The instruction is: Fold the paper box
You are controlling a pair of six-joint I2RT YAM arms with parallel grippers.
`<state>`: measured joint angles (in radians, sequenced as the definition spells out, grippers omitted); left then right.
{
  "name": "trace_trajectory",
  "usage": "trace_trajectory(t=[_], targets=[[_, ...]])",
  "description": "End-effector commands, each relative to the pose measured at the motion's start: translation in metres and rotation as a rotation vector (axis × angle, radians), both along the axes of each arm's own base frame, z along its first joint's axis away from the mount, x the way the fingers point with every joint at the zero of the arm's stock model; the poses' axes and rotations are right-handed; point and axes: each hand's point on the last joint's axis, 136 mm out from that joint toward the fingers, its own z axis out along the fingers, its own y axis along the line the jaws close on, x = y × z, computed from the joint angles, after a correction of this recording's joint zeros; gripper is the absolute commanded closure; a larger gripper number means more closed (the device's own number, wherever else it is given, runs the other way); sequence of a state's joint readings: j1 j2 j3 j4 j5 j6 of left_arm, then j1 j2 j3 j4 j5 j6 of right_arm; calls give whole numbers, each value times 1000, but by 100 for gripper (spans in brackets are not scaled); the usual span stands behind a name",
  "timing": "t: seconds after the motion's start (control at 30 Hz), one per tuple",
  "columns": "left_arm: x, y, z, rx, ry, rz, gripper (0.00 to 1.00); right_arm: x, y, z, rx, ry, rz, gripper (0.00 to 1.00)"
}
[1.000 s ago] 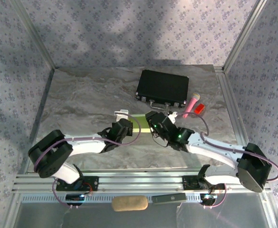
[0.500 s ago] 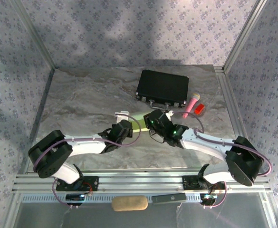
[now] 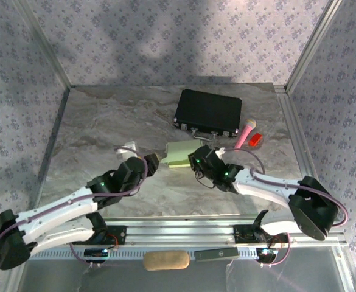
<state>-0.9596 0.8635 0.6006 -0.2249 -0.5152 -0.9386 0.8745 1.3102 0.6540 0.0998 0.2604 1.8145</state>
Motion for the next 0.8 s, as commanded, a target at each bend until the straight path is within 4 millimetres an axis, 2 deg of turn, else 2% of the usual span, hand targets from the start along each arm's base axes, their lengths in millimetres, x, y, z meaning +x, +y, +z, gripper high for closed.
trace_trajectory(t=[0.0, 0.07, 0.27, 0.43, 0.57, 0.7, 0.77], targets=[[-6, 1, -5, -17, 101, -26, 43, -7, -11, -11, -28, 23, -3, 100], [-5, -6, -9, -39, 133, -51, 43, -10, -14, -15, -37, 27, 4, 100], [-1, -27, -39, -46, 229, -100, 47, -21, -28, -35, -78, 82, 16, 100], [8, -42, -50, -47, 270, -142, 47, -29, -37, -51, -102, 137, 42, 98], [21, -58, -54, -39, 304, -198, 46, -35, -45, -49, -185, 170, 110, 78], [36, -73, -58, -40, 349, -281, 46, -40, -63, -23, -336, 106, 195, 52], [43, -80, -60, -37, 370, -317, 46, -43, -74, -7, -400, 68, 237, 48]])
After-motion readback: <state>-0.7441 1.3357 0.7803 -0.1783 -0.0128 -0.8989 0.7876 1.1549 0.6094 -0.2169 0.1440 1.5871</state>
